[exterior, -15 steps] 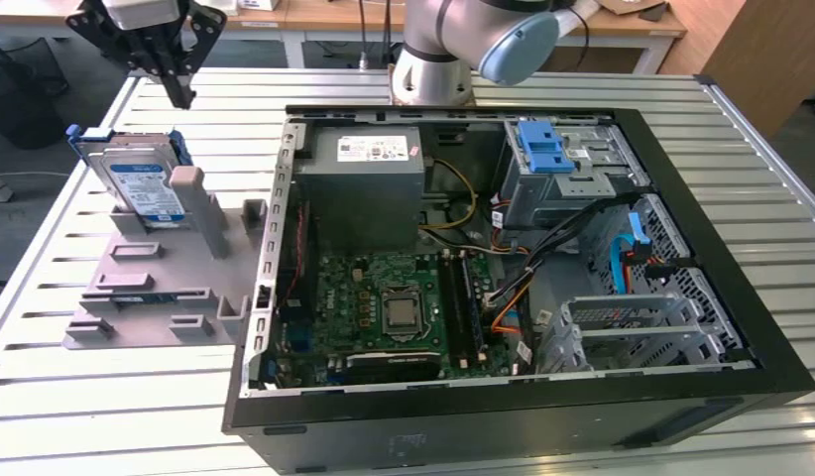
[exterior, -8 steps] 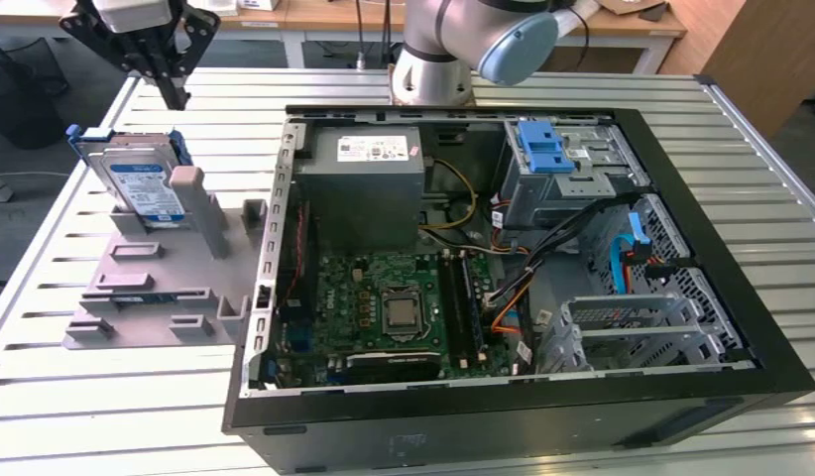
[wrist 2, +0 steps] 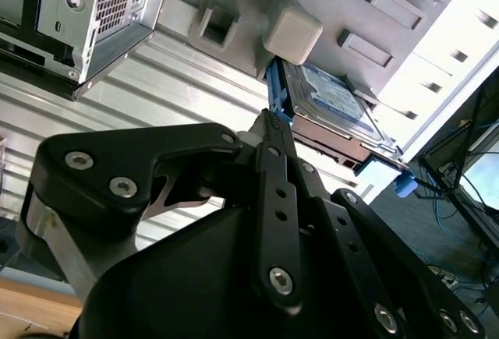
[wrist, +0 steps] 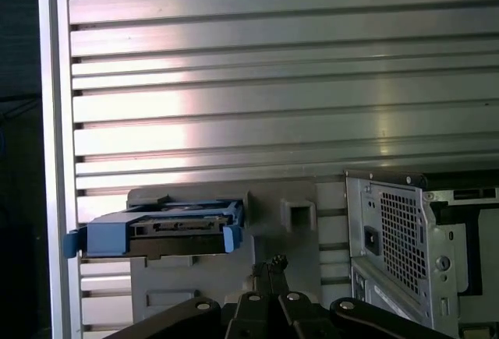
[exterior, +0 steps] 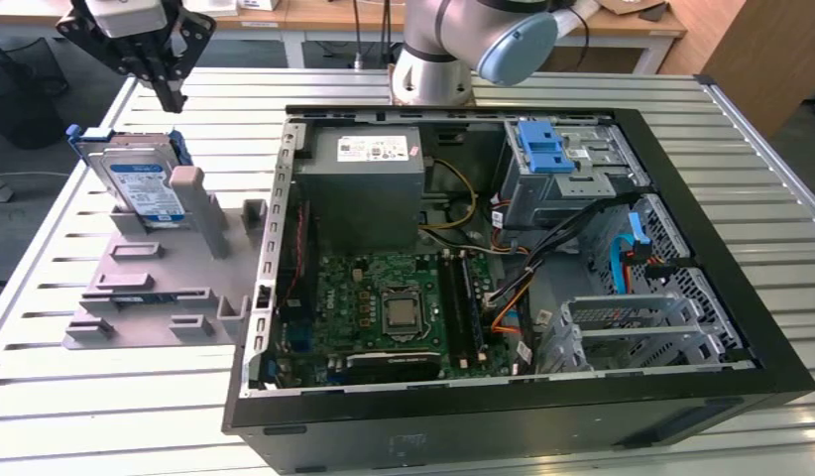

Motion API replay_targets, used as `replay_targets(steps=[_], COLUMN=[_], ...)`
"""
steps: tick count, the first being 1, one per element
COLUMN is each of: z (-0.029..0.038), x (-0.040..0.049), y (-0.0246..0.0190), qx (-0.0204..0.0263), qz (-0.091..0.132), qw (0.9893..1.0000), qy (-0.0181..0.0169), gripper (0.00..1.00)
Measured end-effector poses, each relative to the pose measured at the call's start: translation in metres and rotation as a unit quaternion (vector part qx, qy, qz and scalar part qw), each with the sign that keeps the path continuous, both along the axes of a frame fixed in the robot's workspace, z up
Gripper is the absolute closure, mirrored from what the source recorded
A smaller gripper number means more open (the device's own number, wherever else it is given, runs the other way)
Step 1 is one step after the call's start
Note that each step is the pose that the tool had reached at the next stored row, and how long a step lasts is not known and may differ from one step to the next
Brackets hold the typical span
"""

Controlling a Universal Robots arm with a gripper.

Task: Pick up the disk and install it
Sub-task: 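Reach for the disk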

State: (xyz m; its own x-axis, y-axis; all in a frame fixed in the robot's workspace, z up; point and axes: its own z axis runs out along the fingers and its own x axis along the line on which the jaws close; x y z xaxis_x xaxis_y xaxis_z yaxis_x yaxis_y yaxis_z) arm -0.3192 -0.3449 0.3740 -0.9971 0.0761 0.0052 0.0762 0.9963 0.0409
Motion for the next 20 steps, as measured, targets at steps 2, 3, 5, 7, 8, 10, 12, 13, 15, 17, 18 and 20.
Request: replay_targets(steps=[2,3,5,7,8,10,12,13,15,17,18,20], z=[-0.0001,-0.0002,-0.0004,-0.0010,-0.0013,-0.0021,-0.0029,-0.0032,-0.0041,-0.0050,-0.0055,-0.0063], x=[-0.0001,-0.0001,-0.0004,-0.0026,-0.0041,-0.0072,-0.0106,-0.0122,-0.0156,-0.0189,-0.0207,-0.0242], y=[0.0000,0.0000,0.0000,0.0001,0.0001,0.0002,0.0003,0.0004,0.0006,0.0009,0.0010,0.0013], qx=[0.0000,0.0001,0.0001,0.0001,0.0000,0.0000,-0.0002,-0.0003,-0.0006,-0.0009,-0.0010,-0.0014], qz=[0.000,0.000,0.000,0.000,0.000,0.000,0.000,0.000,0.000,0.000,0.000,0.000], qw=[1.0000,1.0000,1.0000,1.0000,1.0000,1.0000,1.0000,1.0000,1.0000,1.0000,1.0000,1.0000], qy=[-0.0001,-0.0001,-0.0002,-0.0001,-0.0001,-0.0001,-0.0001,-0.0001,-0.0001,-0.0001,-0.0001,-0.0001], gripper=[0.89,0.89,0.89,0.89,0.89,0.89,0.89,0.89,0.89,0.89,0.89,0.89])
